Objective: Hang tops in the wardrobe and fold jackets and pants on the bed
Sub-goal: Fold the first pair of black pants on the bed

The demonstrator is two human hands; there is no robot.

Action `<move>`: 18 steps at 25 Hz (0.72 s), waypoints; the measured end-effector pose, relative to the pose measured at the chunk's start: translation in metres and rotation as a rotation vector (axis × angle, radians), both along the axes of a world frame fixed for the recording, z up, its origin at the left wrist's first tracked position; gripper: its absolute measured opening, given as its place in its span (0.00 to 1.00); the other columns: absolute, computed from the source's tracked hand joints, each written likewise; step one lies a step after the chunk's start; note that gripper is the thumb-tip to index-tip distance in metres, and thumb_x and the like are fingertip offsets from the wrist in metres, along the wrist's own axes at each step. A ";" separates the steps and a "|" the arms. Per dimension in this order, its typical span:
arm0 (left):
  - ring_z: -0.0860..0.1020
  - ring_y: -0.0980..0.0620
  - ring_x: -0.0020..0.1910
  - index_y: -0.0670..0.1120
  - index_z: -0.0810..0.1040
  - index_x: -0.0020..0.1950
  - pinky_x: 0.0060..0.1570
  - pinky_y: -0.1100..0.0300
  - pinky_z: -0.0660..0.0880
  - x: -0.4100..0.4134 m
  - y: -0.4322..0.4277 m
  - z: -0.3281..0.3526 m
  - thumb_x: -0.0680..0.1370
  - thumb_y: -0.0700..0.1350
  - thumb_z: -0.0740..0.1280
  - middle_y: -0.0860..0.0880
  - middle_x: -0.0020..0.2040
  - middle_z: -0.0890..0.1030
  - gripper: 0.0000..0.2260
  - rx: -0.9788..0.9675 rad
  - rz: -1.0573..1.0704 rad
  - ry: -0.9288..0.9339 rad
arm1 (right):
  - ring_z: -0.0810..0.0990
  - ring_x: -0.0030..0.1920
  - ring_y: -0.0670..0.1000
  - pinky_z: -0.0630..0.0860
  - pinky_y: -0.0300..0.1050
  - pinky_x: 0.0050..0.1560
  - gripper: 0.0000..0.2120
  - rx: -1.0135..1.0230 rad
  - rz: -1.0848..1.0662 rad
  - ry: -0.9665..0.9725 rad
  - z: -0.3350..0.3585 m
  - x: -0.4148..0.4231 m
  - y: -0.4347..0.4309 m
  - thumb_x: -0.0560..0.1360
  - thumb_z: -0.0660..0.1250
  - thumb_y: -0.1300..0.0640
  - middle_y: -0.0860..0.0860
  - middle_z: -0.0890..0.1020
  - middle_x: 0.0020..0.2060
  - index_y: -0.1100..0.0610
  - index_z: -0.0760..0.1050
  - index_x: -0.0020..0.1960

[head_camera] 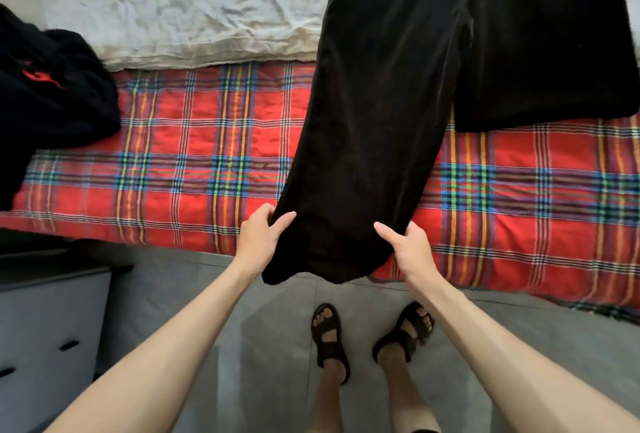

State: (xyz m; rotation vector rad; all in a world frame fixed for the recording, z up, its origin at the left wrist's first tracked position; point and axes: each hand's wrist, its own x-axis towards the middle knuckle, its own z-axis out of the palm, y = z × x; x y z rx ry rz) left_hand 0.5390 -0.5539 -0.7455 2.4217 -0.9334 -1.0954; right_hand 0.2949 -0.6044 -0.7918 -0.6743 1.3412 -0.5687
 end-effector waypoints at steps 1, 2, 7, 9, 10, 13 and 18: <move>0.75 0.56 0.37 0.44 0.74 0.43 0.35 0.60 0.69 0.005 0.008 -0.001 0.80 0.53 0.67 0.52 0.38 0.79 0.13 0.013 0.013 -0.032 | 0.83 0.54 0.43 0.78 0.34 0.51 0.16 -0.010 -0.009 0.014 0.005 -0.001 0.007 0.74 0.73 0.61 0.46 0.85 0.54 0.55 0.79 0.61; 0.75 0.54 0.38 0.43 0.74 0.44 0.36 0.59 0.69 0.009 0.015 -0.001 0.81 0.53 0.66 0.51 0.38 0.79 0.14 0.017 0.031 -0.047 | 0.83 0.53 0.42 0.78 0.33 0.50 0.17 -0.010 0.009 0.020 0.011 -0.002 0.014 0.73 0.74 0.60 0.45 0.85 0.53 0.55 0.79 0.61; 0.77 0.52 0.44 0.38 0.79 0.49 0.42 0.57 0.71 0.011 0.013 0.007 0.81 0.58 0.62 0.48 0.43 0.81 0.22 0.069 0.263 0.270 | 0.85 0.52 0.51 0.79 0.42 0.53 0.15 0.139 0.151 -0.014 0.038 -0.004 0.065 0.70 0.76 0.52 0.50 0.87 0.48 0.56 0.83 0.55; 0.82 0.53 0.50 0.43 0.84 0.54 0.52 0.56 0.76 0.017 0.020 0.016 0.77 0.64 0.65 0.51 0.49 0.85 0.25 0.097 0.261 0.506 | 0.85 0.54 0.52 0.77 0.48 0.60 0.19 0.164 0.166 -0.062 0.042 -0.010 0.085 0.70 0.76 0.49 0.53 0.86 0.51 0.57 0.83 0.57; 0.83 0.52 0.52 0.45 0.84 0.56 0.57 0.54 0.77 0.022 0.030 0.020 0.73 0.67 0.68 0.51 0.52 0.86 0.27 0.109 0.203 0.578 | 0.84 0.54 0.53 0.77 0.49 0.59 0.19 0.183 0.148 -0.072 0.043 -0.013 0.096 0.70 0.77 0.50 0.54 0.86 0.51 0.57 0.83 0.57; 0.82 0.47 0.58 0.42 0.85 0.55 0.65 0.51 0.73 0.032 0.072 0.025 0.64 0.65 0.77 0.44 0.56 0.85 0.31 0.110 0.076 0.763 | 0.85 0.51 0.50 0.79 0.50 0.56 0.14 0.140 0.242 0.114 0.046 -0.021 0.130 0.72 0.75 0.50 0.49 0.87 0.47 0.55 0.83 0.54; 0.82 0.54 0.56 0.47 0.83 0.59 0.52 0.66 0.75 0.015 0.109 0.069 0.74 0.47 0.75 0.51 0.54 0.85 0.14 0.082 -0.110 0.730 | 0.84 0.50 0.44 0.79 0.46 0.54 0.07 0.118 0.237 0.286 0.078 -0.014 0.151 0.77 0.67 0.55 0.45 0.86 0.46 0.53 0.82 0.52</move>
